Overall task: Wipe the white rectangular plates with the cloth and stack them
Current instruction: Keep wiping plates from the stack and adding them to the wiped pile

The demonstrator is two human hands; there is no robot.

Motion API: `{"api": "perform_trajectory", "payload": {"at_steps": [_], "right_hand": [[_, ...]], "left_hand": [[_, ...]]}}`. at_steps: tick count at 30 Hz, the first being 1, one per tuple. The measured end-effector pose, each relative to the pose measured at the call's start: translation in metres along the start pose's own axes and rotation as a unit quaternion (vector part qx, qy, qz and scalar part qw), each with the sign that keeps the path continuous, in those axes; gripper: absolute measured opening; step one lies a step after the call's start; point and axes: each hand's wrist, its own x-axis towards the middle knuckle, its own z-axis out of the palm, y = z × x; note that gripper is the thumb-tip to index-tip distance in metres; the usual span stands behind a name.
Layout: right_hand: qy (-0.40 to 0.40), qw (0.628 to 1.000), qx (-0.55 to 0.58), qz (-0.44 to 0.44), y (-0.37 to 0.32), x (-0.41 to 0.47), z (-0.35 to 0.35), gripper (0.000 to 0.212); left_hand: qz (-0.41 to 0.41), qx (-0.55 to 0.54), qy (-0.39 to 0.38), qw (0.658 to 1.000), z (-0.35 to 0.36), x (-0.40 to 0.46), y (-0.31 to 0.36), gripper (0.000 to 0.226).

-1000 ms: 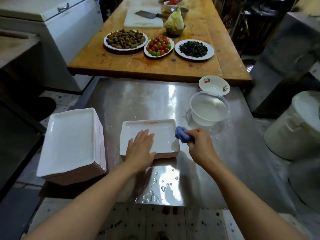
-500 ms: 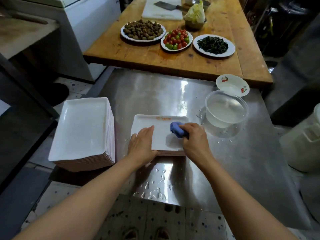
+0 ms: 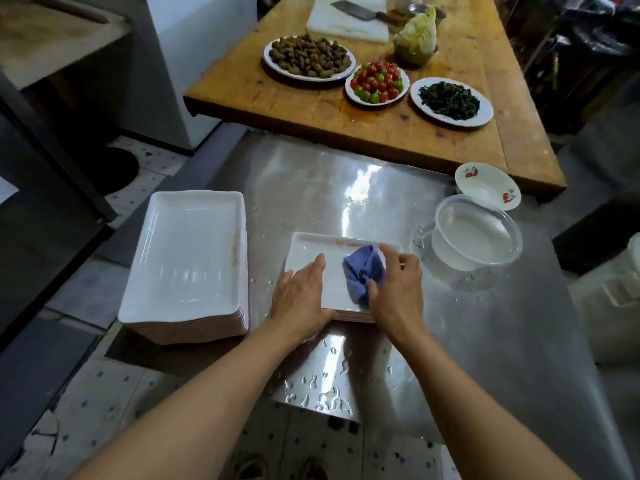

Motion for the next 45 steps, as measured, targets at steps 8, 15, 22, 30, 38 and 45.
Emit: {"api": "perform_trajectory", "payload": {"at_steps": [8,15,22,30,38,45], "right_hand": [[-0.133,0.963,-0.142,-0.184,-0.007,-0.013,0.023,0.047],[-0.074,0.949,-0.237,-0.193,0.02,-0.001,0.008,0.042],[-0.079,0.965,-0.208,-0.14,0.021,0.014,-0.004,0.045],[-0.122,0.943,-0.239,-0.199,0.036,-0.031,-0.03,0.036],[-0.12,0.95,-0.242,-0.159,0.039,-0.049,-0.052,0.04],[0.009,0.999,0.016,-0.038,0.064,-0.049,-0.069,0.021]], "left_hand": [[-0.017,-0.013,-0.041,0.999,-0.007,0.001,0.005,0.103],[-0.001,0.012,-0.008,1.0,-0.01,-0.003,0.004,0.085],[-0.021,0.014,-0.032,0.999,-0.005,-0.005,0.01,0.091],[-0.024,0.058,-0.065,0.996,-0.011,-0.005,0.017,0.092],[-0.005,0.115,-0.091,0.989,-0.014,-0.001,0.024,0.087],[0.066,0.14,-0.102,0.983,0.012,-0.007,0.046,0.067]]}}
